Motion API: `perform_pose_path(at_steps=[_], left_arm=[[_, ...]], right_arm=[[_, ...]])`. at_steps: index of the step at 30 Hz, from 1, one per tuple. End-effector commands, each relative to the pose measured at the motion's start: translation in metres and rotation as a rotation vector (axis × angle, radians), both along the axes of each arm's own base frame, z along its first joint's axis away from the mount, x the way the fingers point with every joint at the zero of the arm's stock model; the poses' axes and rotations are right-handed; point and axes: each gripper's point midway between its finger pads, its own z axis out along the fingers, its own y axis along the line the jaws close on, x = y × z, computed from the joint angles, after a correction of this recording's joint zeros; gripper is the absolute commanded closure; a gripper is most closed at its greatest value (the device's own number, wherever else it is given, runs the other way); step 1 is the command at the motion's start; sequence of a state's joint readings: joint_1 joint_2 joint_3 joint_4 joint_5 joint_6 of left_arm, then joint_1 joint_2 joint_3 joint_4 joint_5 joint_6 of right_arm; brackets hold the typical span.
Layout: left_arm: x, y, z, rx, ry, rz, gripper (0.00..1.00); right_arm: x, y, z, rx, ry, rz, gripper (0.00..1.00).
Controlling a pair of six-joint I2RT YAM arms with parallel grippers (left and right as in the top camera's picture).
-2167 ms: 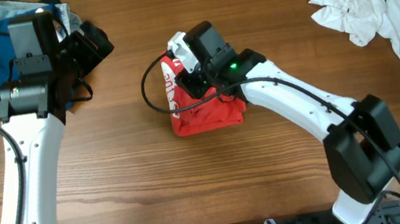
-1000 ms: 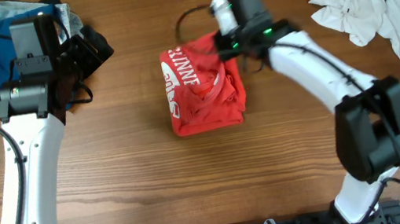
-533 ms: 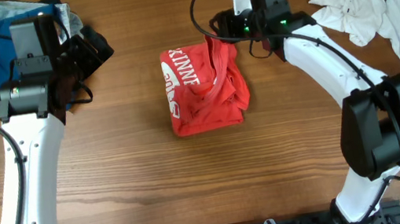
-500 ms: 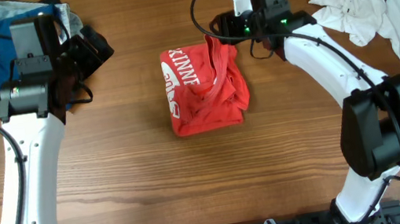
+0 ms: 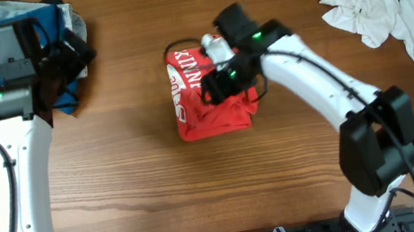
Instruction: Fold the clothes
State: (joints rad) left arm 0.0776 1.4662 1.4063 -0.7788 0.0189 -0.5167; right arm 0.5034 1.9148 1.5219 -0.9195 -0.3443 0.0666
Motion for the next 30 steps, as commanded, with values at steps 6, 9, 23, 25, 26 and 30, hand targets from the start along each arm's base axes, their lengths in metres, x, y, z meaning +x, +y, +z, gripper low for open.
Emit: perform_pose_path(at_steps=[6,9,23,25,26,30], left_arm=[[0.000,0.021,-0.003,0.022,0.007,0.045,0.00],[0.000,0.021,-0.002,0.023,0.006,0.046,0.00],[-0.002,0.024,-0.004,0.036,0.016,0.057,0.00],[-0.003,0.024,-0.005,0.035,0.021,0.057,0.00],[-0.003,0.024,-0.005,0.035,0.023,0.057,0.00],[-0.003,0.024,-0.005,0.034,0.024,0.057,0.00]], right_arm=[[0.004,0.002,-0.003,-0.149,-0.086,-0.112,0.38],[0.004,0.012,-0.007,-0.190,-0.138,-0.097,0.38],[-0.007,0.028,-0.048,-0.242,-0.089,-0.030,0.36],[-0.007,0.027,-0.048,-0.244,-0.087,-0.029,0.39],[-0.007,0.027,-0.048,-0.243,-0.087,-0.029,0.41],[-0.008,0.027,-0.048,-0.245,-0.084,-0.029,0.59]])
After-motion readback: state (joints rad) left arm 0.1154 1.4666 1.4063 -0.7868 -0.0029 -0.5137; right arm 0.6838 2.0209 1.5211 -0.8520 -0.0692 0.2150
